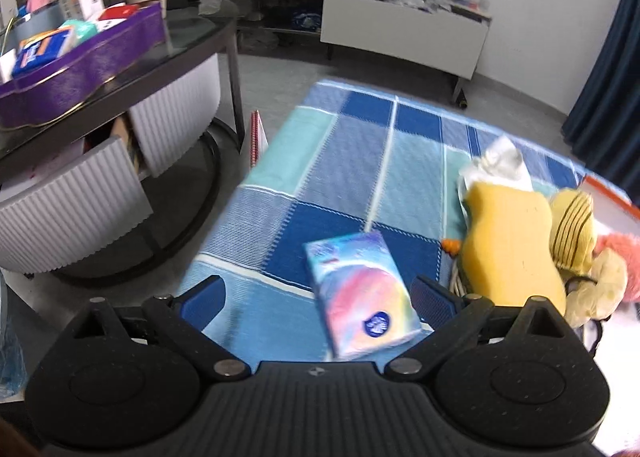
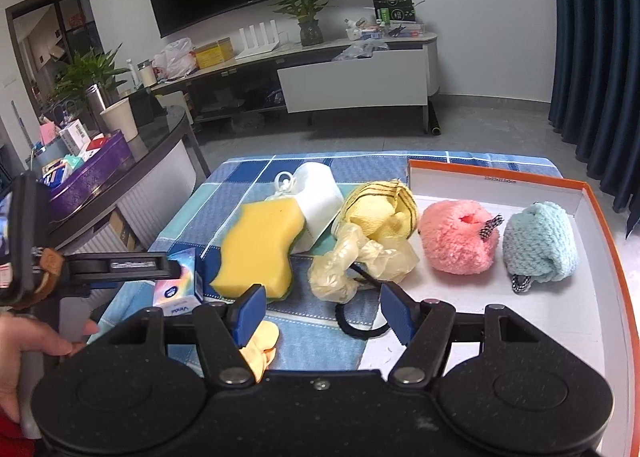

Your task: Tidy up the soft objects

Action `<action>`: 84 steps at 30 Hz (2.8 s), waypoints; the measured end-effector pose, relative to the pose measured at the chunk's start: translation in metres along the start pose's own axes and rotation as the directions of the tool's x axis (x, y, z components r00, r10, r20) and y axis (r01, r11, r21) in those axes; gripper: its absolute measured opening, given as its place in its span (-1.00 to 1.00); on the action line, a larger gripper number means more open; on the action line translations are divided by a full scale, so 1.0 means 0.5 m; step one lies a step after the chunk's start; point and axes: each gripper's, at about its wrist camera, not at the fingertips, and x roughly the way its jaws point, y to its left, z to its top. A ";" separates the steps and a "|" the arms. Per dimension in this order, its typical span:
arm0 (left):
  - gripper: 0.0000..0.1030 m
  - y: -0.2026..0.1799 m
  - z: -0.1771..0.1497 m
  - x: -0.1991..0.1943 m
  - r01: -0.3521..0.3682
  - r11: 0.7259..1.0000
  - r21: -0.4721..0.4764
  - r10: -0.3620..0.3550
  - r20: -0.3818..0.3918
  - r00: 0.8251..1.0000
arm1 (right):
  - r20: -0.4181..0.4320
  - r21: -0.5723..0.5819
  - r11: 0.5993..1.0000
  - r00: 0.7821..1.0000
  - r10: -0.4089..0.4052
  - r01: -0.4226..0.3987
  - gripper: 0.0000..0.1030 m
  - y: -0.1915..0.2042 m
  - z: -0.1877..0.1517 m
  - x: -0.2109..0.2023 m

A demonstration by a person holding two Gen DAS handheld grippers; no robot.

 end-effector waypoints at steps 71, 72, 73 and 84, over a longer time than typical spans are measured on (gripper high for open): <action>0.03 -0.024 -0.071 -0.166 0.210 0.970 0.125 -0.224 0.111 0.968 | 0.086 -0.029 0.999 0.995 0.047 -0.045 -0.80 0.014 0.018 -0.073; 0.03 -0.026 -0.072 -0.169 0.213 0.969 0.128 -0.228 0.112 0.967 | 0.088 -0.029 0.999 0.995 0.046 -0.044 -0.80 0.015 0.016 -0.077; 0.03 -0.027 -0.074 -0.172 0.214 0.968 0.132 -0.230 0.113 0.967 | 0.091 -0.029 0.999 0.995 0.043 -0.041 -0.80 0.015 0.011 -0.083; 0.03 -0.039 -0.097 -0.198 0.224 0.961 0.161 -0.244 0.119 0.962 | 0.112 -0.008 1.000 0.993 0.025 -0.024 -0.80 0.011 -0.014 -0.120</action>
